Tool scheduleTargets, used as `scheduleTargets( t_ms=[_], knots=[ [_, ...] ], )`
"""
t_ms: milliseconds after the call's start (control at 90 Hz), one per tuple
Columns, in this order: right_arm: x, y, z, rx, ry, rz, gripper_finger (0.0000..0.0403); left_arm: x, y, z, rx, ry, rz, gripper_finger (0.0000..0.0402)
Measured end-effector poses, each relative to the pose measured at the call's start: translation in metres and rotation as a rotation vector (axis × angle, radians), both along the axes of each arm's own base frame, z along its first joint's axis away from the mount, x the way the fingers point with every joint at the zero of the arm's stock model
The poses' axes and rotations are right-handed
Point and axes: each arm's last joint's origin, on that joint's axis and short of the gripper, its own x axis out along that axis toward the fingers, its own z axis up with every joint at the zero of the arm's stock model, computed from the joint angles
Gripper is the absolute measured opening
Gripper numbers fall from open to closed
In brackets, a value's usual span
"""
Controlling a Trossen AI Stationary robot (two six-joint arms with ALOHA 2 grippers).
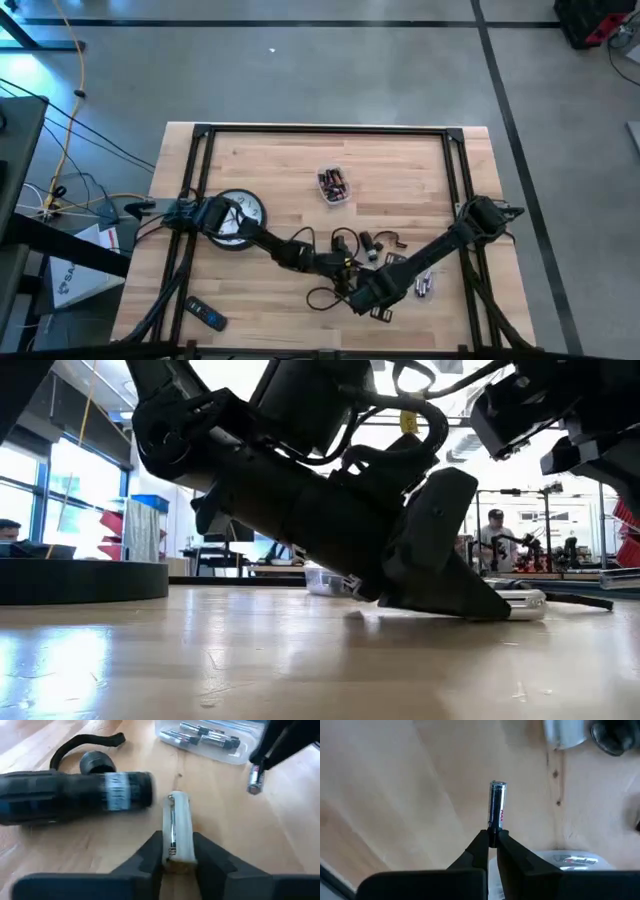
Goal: Insert battery
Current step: Insert the silver battery into the battery holder
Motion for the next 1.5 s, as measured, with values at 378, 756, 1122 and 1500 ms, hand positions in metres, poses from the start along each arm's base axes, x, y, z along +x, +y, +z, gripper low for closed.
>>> scheduleTargets(
  t_ms=[378, 756, 1122, 1500],
  knots=[
    [0.013, -0.005, 0.004, 0.080, -0.053, 0.011, 0.0000, -0.014, -0.047, 0.018, 0.504, -0.055, 0.000, 0.0081],
    [0.036, -0.024, 0.012, 0.247, -0.085, -0.024, 0.0000, -0.005, -0.050, 0.019, 0.511, -0.073, -0.077, 0.0069],
    [0.047, -0.042, 0.009, 0.235, -0.111, -0.030, 0.0000, 0.004, -0.039, 0.019, 0.420, -0.073, -0.171, 0.0071],
    [0.046, -0.045, 0.006, 0.231, -0.073, 0.033, 0.0000, 0.005, -0.032, 0.018, 0.460, -0.067, -0.158, 0.0071]
  ],
)
